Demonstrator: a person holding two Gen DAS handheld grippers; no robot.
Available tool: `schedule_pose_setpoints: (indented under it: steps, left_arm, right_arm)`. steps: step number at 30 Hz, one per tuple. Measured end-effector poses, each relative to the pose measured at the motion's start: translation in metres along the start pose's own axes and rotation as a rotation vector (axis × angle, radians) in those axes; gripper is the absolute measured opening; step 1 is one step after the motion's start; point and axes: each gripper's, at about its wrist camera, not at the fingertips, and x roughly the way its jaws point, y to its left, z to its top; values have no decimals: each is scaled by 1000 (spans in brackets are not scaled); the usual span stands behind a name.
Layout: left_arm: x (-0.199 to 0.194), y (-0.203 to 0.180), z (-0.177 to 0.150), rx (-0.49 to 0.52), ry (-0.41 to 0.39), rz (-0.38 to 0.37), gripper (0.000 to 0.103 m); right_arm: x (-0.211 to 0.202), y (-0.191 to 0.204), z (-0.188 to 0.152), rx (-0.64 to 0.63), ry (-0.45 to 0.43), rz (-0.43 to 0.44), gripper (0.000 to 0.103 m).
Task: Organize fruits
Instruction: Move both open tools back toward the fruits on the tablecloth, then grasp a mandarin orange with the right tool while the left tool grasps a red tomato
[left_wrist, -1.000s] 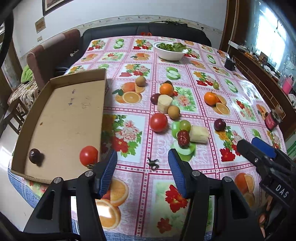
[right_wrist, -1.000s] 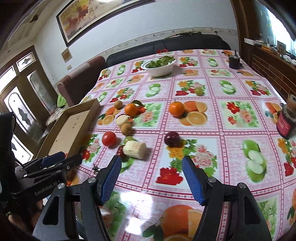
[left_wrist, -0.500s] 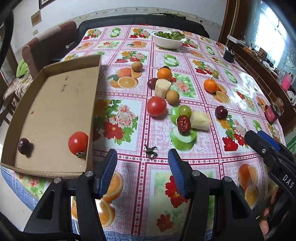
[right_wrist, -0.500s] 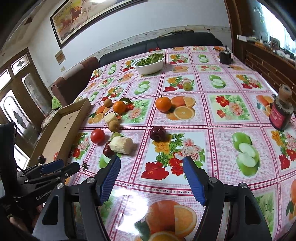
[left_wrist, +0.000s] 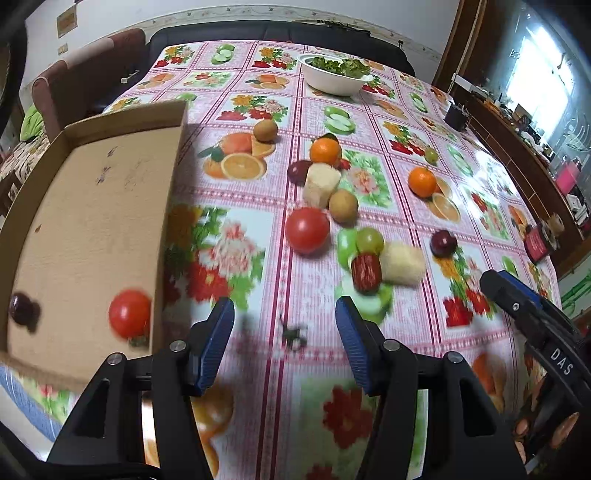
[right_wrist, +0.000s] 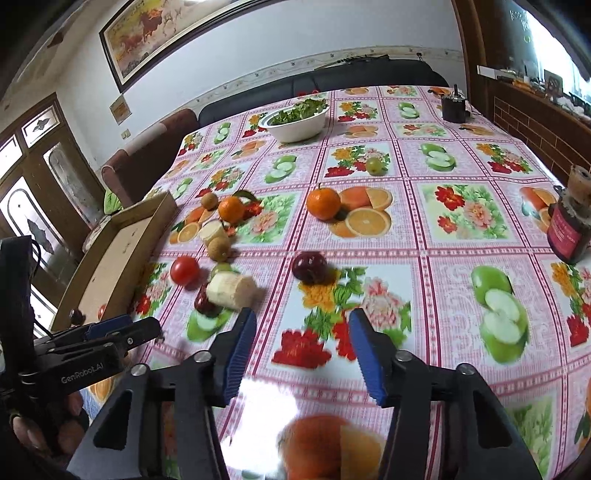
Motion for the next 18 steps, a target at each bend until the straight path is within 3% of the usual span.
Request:
schedule_pose_setpoints:
  steps: [8,14,18]
  left_arm:
    - [26,-5,31,34,14,17,56]
    - [46,-6,41,47,60,-6,56]
    - [48,-6,44,53,34,5,56]
  right_arm:
    - [32,-11,53,39,-1,10,49]
    - [84,-12,88,33,66,-38,52]
    - [111,-8,95,13,110,-47,48]
